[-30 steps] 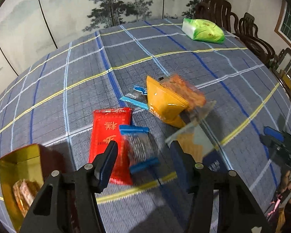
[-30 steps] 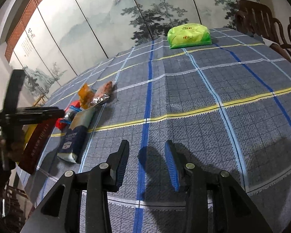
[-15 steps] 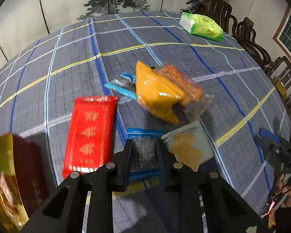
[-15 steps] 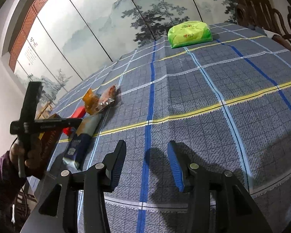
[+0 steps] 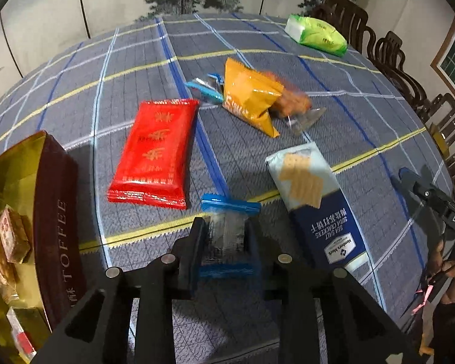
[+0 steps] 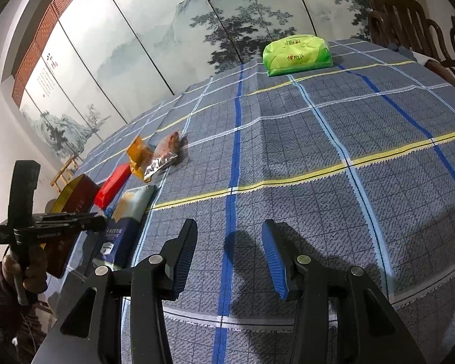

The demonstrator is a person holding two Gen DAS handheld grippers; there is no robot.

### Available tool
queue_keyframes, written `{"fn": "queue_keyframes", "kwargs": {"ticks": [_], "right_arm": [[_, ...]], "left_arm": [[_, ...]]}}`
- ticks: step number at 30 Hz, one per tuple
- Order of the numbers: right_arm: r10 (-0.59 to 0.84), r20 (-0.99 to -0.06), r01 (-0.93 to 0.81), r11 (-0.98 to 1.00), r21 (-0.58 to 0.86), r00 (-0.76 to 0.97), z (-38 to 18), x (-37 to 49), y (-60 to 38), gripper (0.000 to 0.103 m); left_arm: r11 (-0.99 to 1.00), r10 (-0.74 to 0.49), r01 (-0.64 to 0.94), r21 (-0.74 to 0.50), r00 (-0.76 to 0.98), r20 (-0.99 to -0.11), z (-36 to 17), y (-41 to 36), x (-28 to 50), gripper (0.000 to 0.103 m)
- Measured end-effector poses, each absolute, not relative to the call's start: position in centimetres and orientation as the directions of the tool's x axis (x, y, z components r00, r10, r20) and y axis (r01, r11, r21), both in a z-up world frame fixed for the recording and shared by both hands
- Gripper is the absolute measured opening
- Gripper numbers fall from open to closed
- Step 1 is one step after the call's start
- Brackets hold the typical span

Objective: Organize snacks
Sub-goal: 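Lift the blue-edged packet with the left gripper while the right grasps the cracker box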

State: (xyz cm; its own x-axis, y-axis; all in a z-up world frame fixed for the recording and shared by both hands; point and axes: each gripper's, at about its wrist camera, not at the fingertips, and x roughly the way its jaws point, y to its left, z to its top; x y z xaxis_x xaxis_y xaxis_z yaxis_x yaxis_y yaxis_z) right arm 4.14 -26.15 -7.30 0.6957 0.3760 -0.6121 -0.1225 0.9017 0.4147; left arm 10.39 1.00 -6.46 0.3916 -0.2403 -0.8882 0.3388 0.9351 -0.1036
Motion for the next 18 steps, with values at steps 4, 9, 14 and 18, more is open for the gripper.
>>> {"fn": "queue_keyframes", "kwargs": {"ticks": [4,9,14,18], "right_arm": [[0.377,-0.611,-0.123,0.901,0.415,0.696,-7.3,4.1,-26.1,0.046],[0.374,-0.614,-0.127,0.904,0.407,0.695,-7.3,4.1,-26.0,0.046],[0.335,-0.649,-0.102,0.924,0.369,0.683,-6.9,4.2,-25.3,0.047],[0.374,-0.634,-0.160,0.916,0.369,0.677,-4.8,3.5,-22.7,0.047]], "left_arm": [[0.932,-0.226,0.355,-0.075,0.406,-0.886,-6.7,0.5,10.2,0.025],[0.947,-0.185,0.320,-0.037,0.450,-0.874,-6.6,0.3,9.1,0.021],[0.953,-0.254,0.271,-0.138,0.461,-0.850,-4.9,1.7,6.3,0.021],[0.949,-0.297,0.240,-0.203,0.476,-0.828,-2.9,3.1,3.6,0.021]]}}
